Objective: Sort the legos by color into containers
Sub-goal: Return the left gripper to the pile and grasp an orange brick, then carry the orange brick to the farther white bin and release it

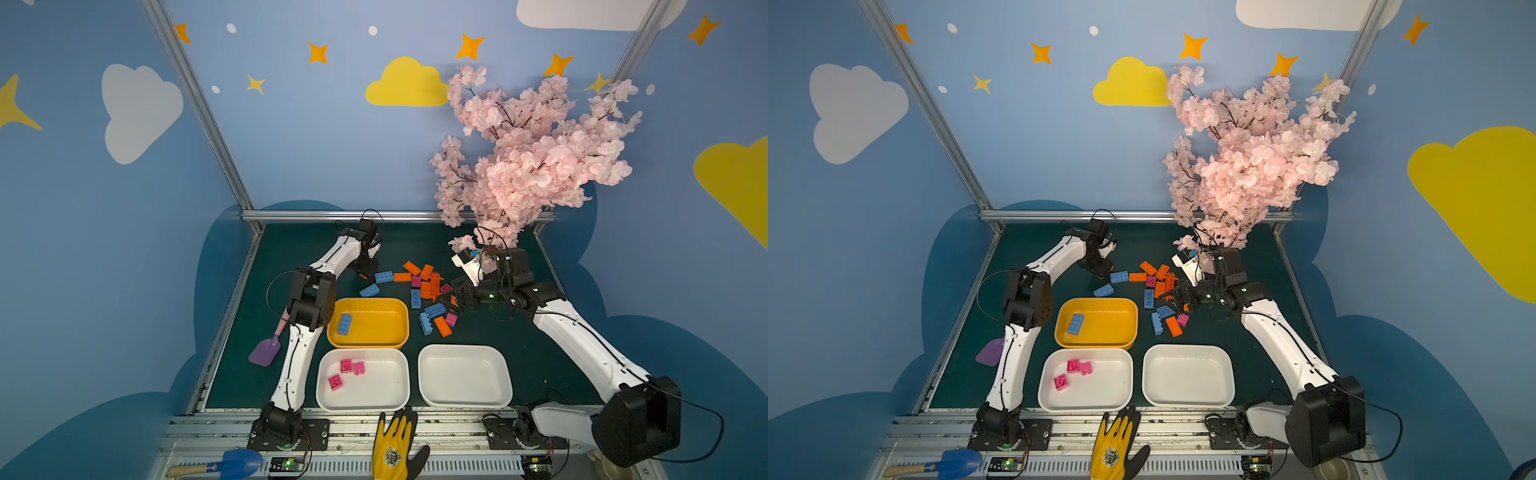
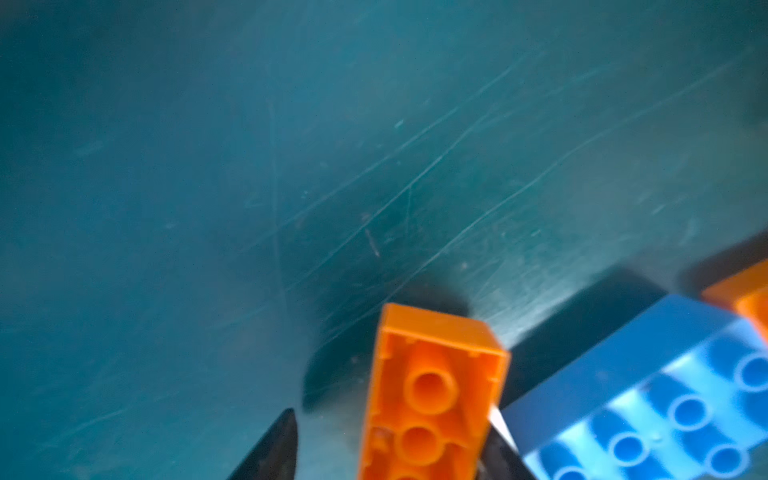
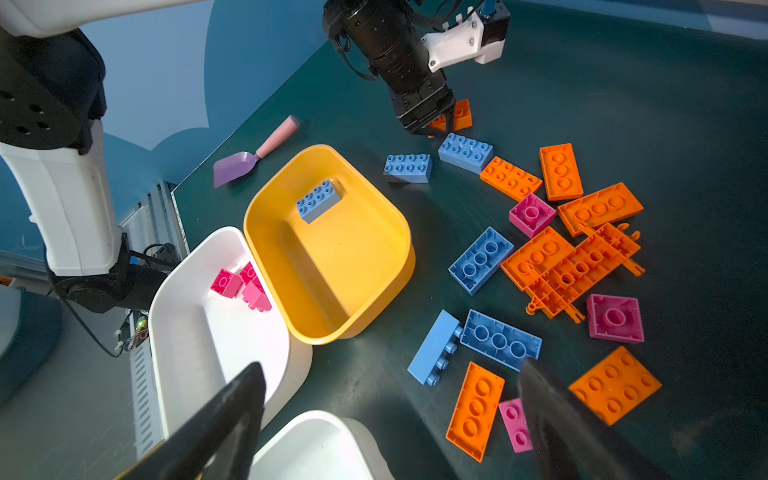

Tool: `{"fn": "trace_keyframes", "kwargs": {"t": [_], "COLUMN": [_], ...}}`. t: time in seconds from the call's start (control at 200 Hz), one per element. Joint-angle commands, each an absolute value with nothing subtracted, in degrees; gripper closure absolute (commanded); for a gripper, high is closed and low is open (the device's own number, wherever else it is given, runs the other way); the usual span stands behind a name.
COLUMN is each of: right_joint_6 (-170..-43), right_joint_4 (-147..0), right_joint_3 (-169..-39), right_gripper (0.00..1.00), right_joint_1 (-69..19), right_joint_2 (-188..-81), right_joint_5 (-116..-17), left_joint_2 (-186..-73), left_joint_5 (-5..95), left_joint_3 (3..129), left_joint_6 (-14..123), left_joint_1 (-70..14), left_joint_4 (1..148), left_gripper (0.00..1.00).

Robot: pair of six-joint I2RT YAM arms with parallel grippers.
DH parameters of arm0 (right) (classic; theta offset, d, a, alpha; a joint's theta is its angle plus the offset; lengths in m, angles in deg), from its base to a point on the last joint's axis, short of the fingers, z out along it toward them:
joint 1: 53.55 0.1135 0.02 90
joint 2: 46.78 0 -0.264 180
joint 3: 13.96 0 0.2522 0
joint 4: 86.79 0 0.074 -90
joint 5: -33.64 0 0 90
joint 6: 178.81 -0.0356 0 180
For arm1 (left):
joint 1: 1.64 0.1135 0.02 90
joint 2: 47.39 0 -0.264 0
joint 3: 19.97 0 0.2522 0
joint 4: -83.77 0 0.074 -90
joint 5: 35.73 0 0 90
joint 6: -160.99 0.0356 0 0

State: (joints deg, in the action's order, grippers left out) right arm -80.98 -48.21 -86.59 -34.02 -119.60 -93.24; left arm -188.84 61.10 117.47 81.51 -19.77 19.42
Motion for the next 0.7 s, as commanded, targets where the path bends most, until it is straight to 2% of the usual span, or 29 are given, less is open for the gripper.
{"fn": "trace_keyframes", "kwargs": {"t": [0.0, 0.1, 0.155, 0.466, 0.696], "right_joint_6": [-80.56, -80.39, -80.3, -81.08, -81.56], "right_joint_4": [-46.57, -46.34, -46.22, -47.62, -48.65], "right_joint_3": [-87.92, -88.27, -88.33, -87.0, -86.0], "right_gripper": [0.06, 0.06, 0.06, 0.06, 0.06], "right_joint_1": [-34.3, -34.28, -34.38, -34.48, -34.77], "right_joint_2": [-118.76, -118.94, -118.96, -118.22, -117.88], "right_joint_5": [-92.92, -93.0, -93.0, -93.13, -94.02], "left_joint_2": [-190.13, -190.13, -189.66, -178.9, -163.41], "left_joint_5": [59.43, 58.85, 59.25, 56.24, 51.15], "left_joint_3": [118.39, 118.81, 119.28, 116.02, 102.52], "left_joint_6": [81.79, 81.8, 81.5, 75.56, 71.55], "left_joint_1": [-19.93, -19.92, -19.91, -20.38, -25.12], "left_joint_4": [17.71, 17.55, 17.35, 13.99, 12.18], "left_gripper": [0.49, 0.61, 0.63, 0.64, 0.64]}}
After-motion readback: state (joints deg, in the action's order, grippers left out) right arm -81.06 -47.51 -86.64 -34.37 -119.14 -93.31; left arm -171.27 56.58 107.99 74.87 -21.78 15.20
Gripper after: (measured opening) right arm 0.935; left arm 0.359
